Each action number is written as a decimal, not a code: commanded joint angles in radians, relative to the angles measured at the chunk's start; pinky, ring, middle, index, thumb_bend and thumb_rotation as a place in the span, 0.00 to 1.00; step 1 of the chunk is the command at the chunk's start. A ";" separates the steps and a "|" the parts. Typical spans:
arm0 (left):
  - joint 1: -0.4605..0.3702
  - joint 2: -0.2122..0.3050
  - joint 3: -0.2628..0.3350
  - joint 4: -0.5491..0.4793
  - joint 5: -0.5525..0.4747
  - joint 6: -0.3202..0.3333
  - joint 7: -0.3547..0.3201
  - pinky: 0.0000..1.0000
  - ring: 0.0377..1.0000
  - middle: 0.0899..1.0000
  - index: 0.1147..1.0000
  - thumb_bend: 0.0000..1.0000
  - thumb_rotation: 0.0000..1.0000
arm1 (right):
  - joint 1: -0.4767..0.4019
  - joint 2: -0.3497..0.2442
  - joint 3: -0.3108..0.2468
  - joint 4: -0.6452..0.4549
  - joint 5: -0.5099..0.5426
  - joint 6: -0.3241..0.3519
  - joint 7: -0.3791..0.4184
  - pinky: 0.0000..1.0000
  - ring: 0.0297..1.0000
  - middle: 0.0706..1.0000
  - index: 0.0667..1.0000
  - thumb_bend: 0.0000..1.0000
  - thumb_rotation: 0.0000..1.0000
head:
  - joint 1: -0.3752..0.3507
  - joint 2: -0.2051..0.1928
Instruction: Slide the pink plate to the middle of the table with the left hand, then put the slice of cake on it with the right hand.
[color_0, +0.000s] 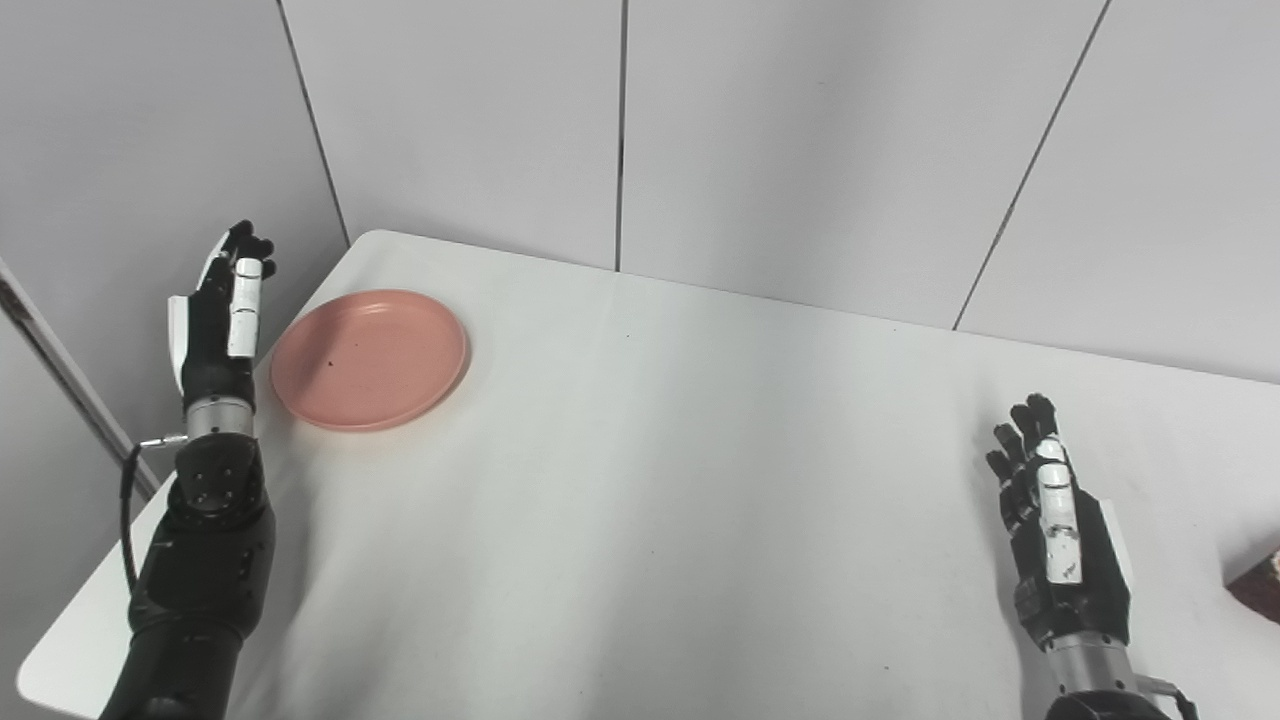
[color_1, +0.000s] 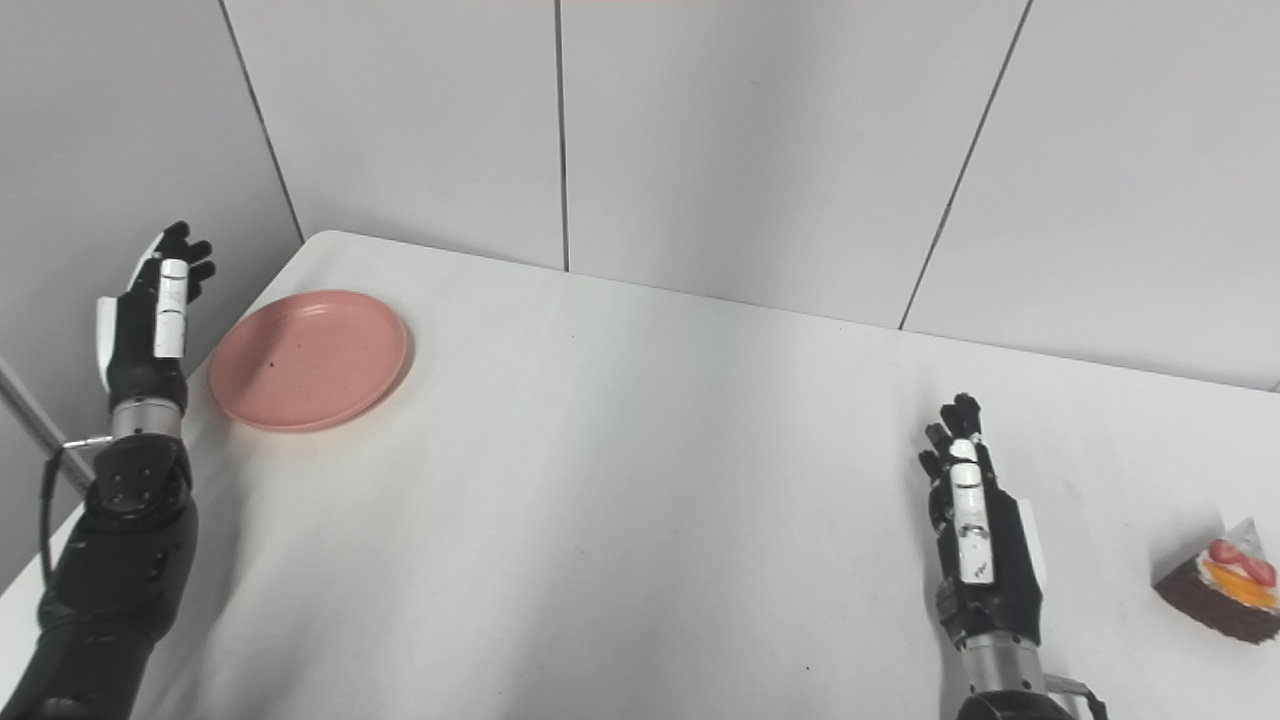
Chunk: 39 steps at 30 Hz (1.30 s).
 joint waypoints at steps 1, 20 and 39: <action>-0.018 0.044 -0.007 -0.004 0.021 -0.003 -0.008 0.90 0.85 0.83 0.84 0.82 1.00 | -0.016 -0.002 -0.004 -0.045 0.003 0.000 0.001 1.00 1.00 1.00 1.00 0.38 0.92 | 0.000 0.001; -0.018 0.056 -0.129 -0.036 0.086 0.184 -0.095 1.00 1.00 0.98 0.97 0.83 1.00 | -0.015 0.000 -0.005 -0.062 0.002 0.014 -0.001 1.00 1.00 1.00 1.00 0.36 0.91 | -0.003 0.007; -0.037 0.010 -0.146 -0.060 0.036 0.220 -0.182 1.00 1.00 0.99 0.99 0.84 1.00 | -0.014 -0.002 -0.007 -0.067 0.005 0.020 -0.001 1.00 1.00 1.00 1.00 0.37 0.91 | 0.004 0.015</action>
